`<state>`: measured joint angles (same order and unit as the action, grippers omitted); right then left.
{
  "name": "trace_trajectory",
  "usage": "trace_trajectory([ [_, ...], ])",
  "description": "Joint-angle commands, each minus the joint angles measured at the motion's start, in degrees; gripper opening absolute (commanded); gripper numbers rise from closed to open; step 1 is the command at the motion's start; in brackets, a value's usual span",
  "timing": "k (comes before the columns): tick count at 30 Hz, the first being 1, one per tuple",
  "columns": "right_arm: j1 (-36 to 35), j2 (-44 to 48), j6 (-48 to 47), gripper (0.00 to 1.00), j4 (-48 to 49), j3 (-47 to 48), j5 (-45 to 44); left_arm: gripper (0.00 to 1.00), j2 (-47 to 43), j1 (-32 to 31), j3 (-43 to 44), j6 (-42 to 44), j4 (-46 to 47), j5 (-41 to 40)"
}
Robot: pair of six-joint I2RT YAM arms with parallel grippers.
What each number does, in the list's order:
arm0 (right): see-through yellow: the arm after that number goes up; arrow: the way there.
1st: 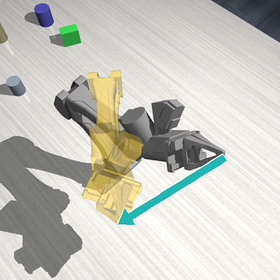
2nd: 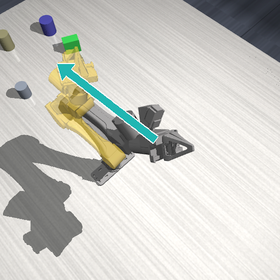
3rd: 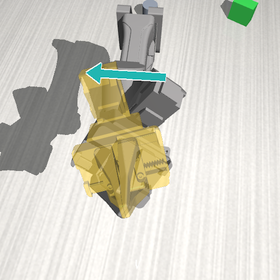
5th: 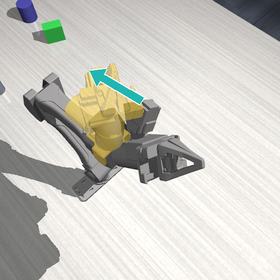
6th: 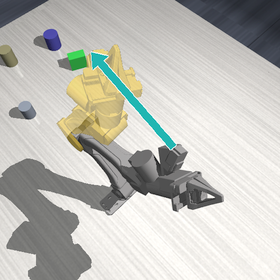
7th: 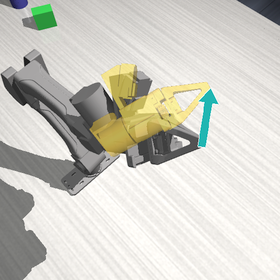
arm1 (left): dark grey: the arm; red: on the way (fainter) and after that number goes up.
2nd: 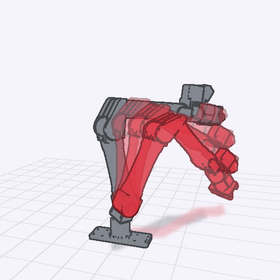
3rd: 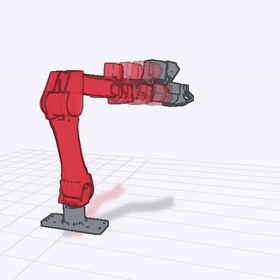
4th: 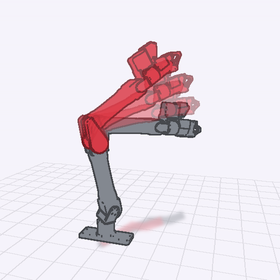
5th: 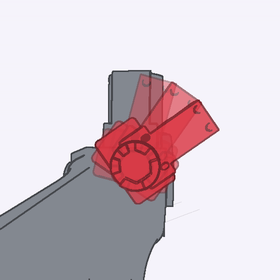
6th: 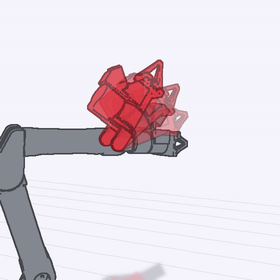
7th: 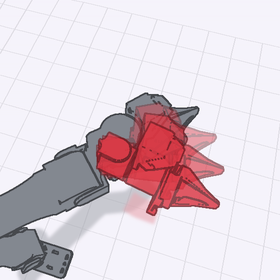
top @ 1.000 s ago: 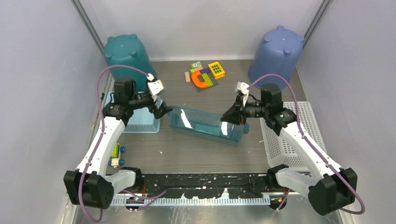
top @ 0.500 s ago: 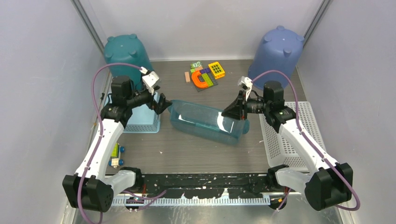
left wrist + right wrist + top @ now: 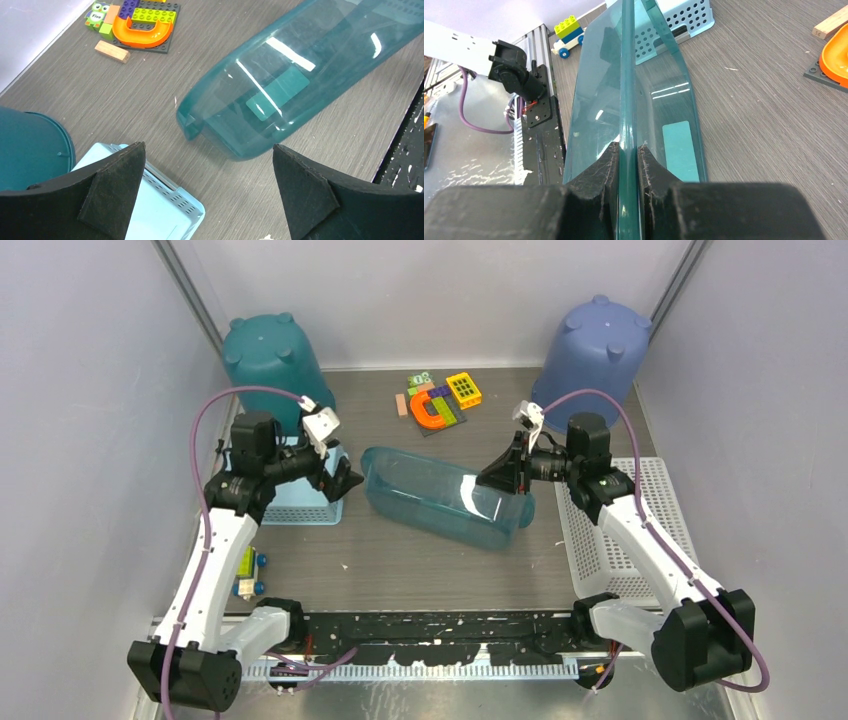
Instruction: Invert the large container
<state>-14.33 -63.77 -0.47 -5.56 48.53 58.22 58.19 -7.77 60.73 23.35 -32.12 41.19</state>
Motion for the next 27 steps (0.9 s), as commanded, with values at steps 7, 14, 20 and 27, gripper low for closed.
trace_trajectory([
  [7, 2.21, -2.06, 6.36, 0.02, 3.56, -1.05, -1.61, 1.00, -1.17, 0.21, 0.39, 1.79, -2.08, 3.85],
  [14, 3.33, -4.71, 8.51, 0.01, 3.89, -0.37, -2.01, 1.00, -1.08, 0.19, -0.83, 0.64, -0.34, 4.01],
  [20, 3.76, -5.51, 9.22, 0.01, 3.90, -0.13, -3.41, 1.00, -0.89, 0.21, -1.47, -0.45, 0.97, 3.77],
  [27, 4.95, -6.55, 10.85, 0.01, 3.94, 0.46, -5.31, 1.00, -0.97, 0.21, -2.31, -1.70, 2.65, 2.58],
])
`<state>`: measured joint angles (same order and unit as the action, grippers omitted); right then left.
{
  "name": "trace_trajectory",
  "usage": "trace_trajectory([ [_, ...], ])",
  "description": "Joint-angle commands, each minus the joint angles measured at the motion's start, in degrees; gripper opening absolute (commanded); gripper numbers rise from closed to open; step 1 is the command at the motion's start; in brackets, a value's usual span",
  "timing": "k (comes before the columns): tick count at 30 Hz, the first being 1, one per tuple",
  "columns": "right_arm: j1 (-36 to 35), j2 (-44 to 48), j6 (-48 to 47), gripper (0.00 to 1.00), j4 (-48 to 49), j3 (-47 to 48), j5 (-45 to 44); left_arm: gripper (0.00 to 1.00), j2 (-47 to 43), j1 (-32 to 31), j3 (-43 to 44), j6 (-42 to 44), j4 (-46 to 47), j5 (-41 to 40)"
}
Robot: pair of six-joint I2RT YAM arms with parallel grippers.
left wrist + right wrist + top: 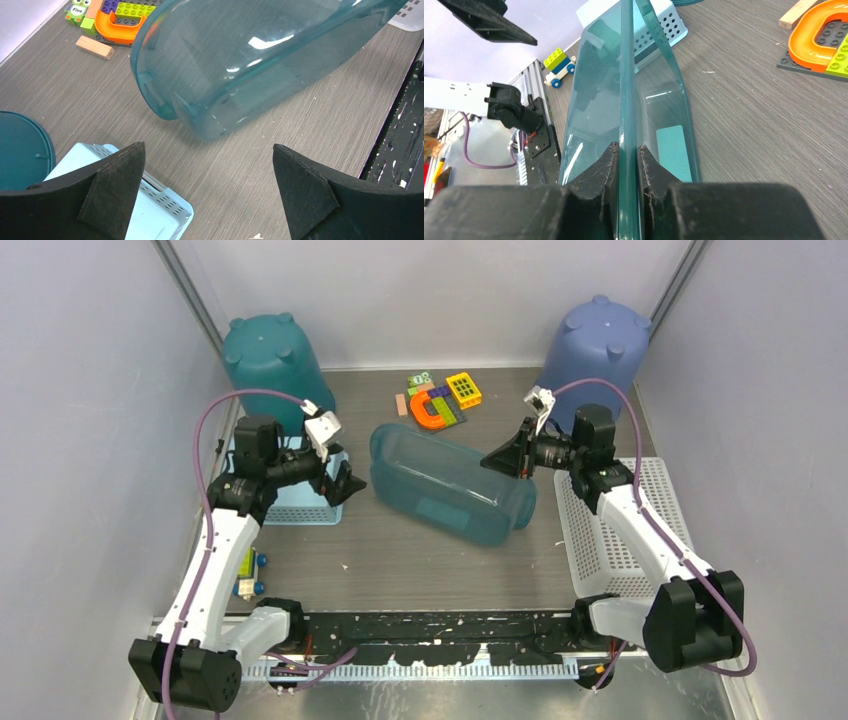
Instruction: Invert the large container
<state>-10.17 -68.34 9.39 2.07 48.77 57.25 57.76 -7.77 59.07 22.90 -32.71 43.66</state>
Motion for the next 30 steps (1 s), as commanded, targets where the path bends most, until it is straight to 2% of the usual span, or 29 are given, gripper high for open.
trace_trajectory([
  [1, 0.89, -2.12, 1.20, 0.01, -3.72, 0.25, -4.53, 1.00, -0.54, 0.21, -0.76, -1.31, 3.37, 0.00],
  [30, 2.05, -2.55, 2.75, 0.01, -3.09, 0.43, -8.70, 1.00, 0.47, 0.15, -2.79, -6.11, 9.13, -3.97],
])
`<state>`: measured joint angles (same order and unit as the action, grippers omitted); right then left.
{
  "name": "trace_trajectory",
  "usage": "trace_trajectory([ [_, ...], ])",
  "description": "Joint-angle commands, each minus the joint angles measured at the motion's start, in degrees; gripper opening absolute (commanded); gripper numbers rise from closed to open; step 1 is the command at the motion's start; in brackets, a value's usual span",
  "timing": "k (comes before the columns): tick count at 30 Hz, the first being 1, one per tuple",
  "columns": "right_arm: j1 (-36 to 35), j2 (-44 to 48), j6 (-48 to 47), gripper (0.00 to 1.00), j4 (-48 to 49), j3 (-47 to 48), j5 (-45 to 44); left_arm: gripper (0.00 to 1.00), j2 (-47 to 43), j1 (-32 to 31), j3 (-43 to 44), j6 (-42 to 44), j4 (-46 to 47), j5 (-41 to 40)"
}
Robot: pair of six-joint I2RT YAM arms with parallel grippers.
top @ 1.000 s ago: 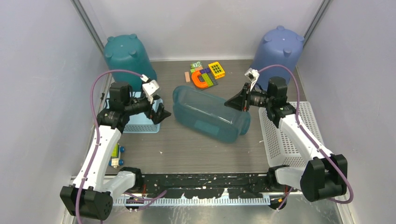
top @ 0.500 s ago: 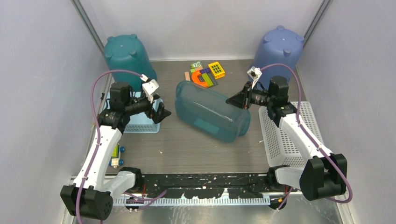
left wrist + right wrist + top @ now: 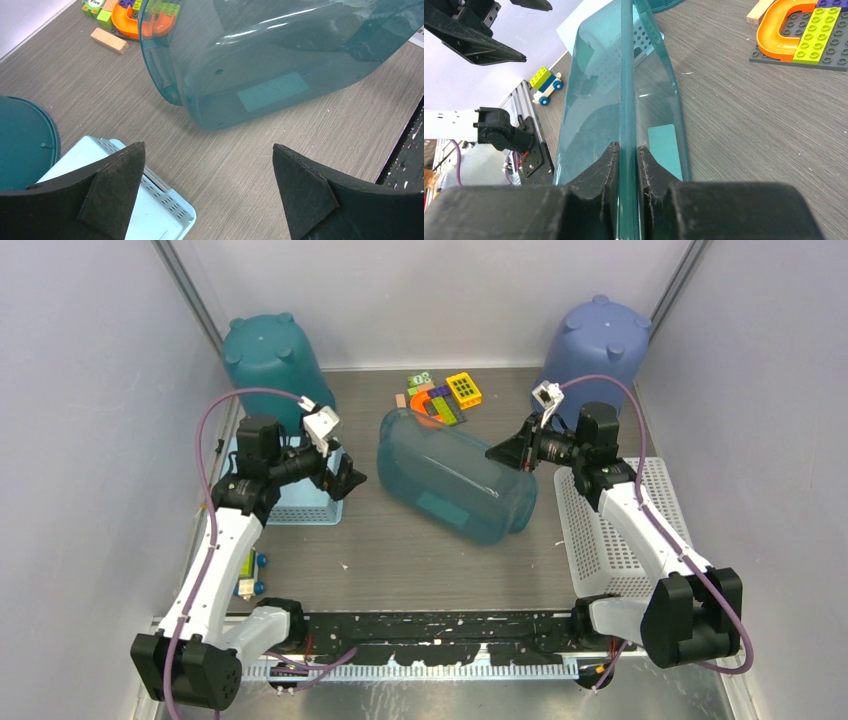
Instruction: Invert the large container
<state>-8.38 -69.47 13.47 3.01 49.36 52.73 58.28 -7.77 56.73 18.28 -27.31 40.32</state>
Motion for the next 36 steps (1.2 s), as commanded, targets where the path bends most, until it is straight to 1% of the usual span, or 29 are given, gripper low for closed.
trace_trajectory([
  [1, 0.28, -1.26, -1.50, 0.01, -3.92, -0.29, -4.29, 1.00, -0.02, 0.21, -0.61, -1.68, 3.97, -0.56],
  [24, 0.87, -0.53, -1.54, 0.01, -4.08, -0.66, -5.64, 1.00, 0.83, -0.17, -2.09, -1.83, 4.87, 1.52],
  [31, 0.84, -0.85, -1.07, 0.01, -4.05, -0.67, -5.48, 1.00, 1.03, -0.41, -3.47, -4.00, 8.62, 3.11],
  [36, 0.88, -0.92, 1.49, 0.01, -5.42, 0.22, -7.24, 1.00, 2.10, -1.44, -3.47, -6.78, 11.65, -0.94],
])
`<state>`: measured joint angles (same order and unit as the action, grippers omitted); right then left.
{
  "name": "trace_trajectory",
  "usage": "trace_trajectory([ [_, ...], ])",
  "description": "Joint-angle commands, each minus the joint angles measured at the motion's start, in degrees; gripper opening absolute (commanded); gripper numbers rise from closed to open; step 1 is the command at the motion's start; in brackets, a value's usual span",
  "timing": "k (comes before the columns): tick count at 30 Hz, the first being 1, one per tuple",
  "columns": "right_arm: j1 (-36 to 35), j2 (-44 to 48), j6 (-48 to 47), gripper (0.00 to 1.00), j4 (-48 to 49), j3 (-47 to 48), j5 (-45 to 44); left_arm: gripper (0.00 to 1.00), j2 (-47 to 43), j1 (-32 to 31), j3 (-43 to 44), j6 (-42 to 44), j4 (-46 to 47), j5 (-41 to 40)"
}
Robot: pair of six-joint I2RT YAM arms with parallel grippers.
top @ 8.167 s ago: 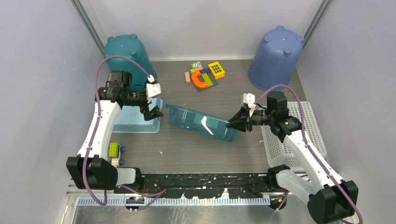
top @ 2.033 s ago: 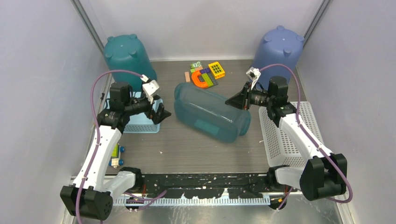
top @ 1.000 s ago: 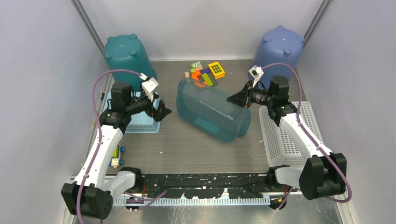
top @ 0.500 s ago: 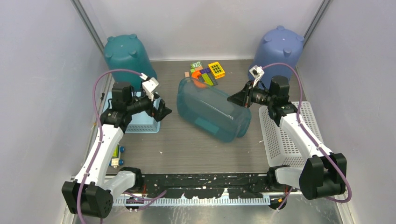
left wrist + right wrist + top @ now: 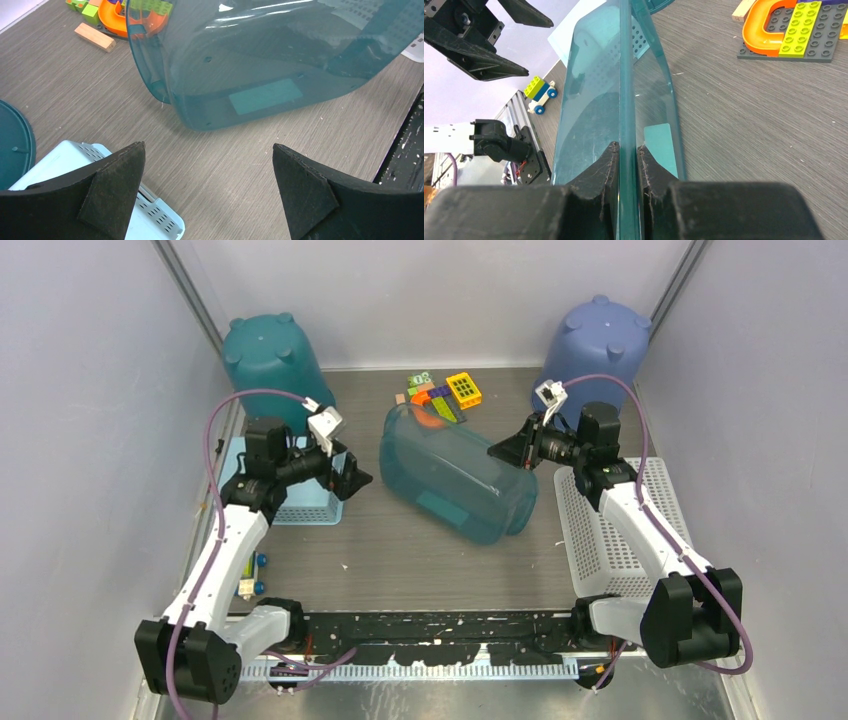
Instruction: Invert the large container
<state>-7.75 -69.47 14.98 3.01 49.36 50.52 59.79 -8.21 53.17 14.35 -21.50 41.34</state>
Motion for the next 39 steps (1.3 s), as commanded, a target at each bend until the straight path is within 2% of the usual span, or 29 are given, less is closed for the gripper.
trace_trajectory([
  [1, 0.20, -1.11, 0.10, 0.01, -6.22, 0.74, -5.31, 1.00, 0.81, -1.28, 0.13, -3.18, 6.30, -2.94],
  [11, 0.26, -2.91, -2.33, 0.01, -19.53, 7.50, -5.66, 1.00, 3.90, -5.47, -0.17, -4.29, 10.17, -11.32],
  [15, 0.20, -1.02, -2.80, 0.01, -20.73, 6.45, -6.02, 1.00, 5.23, -7.33, -0.29, -4.90, 11.36, -13.73],
  [22, 0.24, 1.60, -3.03, 0.01, -20.60, 4.10, -5.53, 1.00, 5.95, -8.38, 0.21, -5.11, 11.54, -13.49],
  [32, 0.26, 1.35, -2.34, 0.04, -20.94, 3.83, -2.36, 1.00, 6.64, -9.18, 0.62, -5.07, 11.35, -13.40],
  [39, 0.22, 0.10, -3.19, 0.04, -25.56, 5.81, -3.47, 1.00, 7.74, -9.80, 1.15, -4.70, 10.88, -13.74],
])
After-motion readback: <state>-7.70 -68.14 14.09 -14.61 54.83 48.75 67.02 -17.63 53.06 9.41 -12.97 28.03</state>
